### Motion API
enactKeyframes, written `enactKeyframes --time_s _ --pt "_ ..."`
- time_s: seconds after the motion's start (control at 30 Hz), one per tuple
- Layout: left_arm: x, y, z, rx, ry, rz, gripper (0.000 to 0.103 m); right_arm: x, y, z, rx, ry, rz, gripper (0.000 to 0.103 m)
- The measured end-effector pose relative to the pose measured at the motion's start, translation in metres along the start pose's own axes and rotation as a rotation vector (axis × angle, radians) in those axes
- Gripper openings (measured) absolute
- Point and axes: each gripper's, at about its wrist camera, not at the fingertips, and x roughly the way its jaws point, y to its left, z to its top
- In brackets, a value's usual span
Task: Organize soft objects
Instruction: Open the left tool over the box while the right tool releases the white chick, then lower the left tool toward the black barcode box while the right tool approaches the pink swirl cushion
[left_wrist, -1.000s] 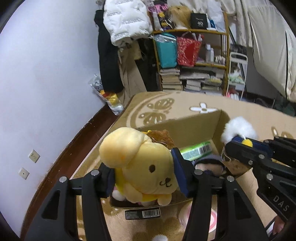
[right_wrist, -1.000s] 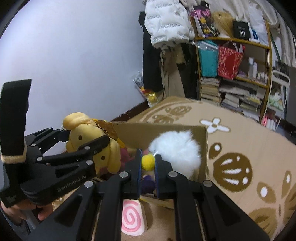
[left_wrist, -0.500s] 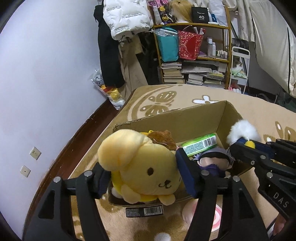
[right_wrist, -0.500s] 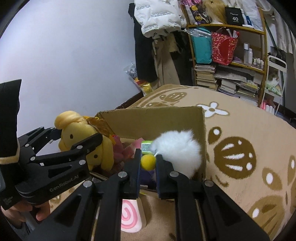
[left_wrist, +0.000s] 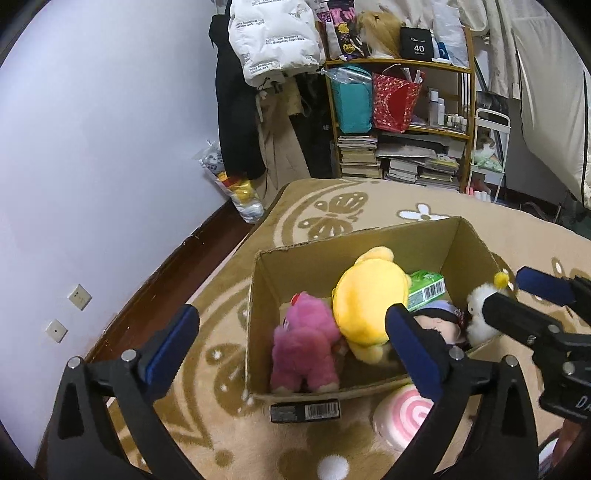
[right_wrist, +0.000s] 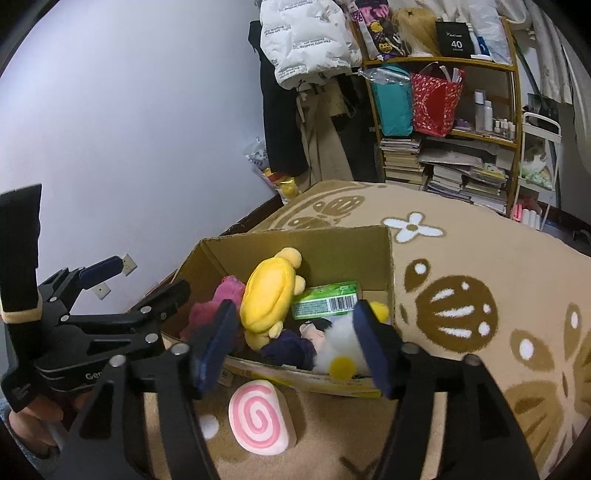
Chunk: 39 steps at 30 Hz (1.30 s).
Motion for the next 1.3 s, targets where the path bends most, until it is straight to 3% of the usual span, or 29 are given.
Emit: enactKeyframes --time_s 0.2,0.83,1.3 --pt "-0.012 0.015 -0.002 -0.042 0.008 -0.001 0.103 -0.016 0.003 -0.001 -0.002 -0.025 -0.034 0.103" --pt "-0.054 0.05 -0.028 -0.094 0.04 0.021 0.103 -0.041 0.015 -0.025 0.012 -0.024 -0.111 0.103" --pt "-0.028 0.043 -0.049 -0.075 0.167 -0.026 0.103 -0.013 0.019 -0.049 -0.013 0.051 -0.146 0.103"
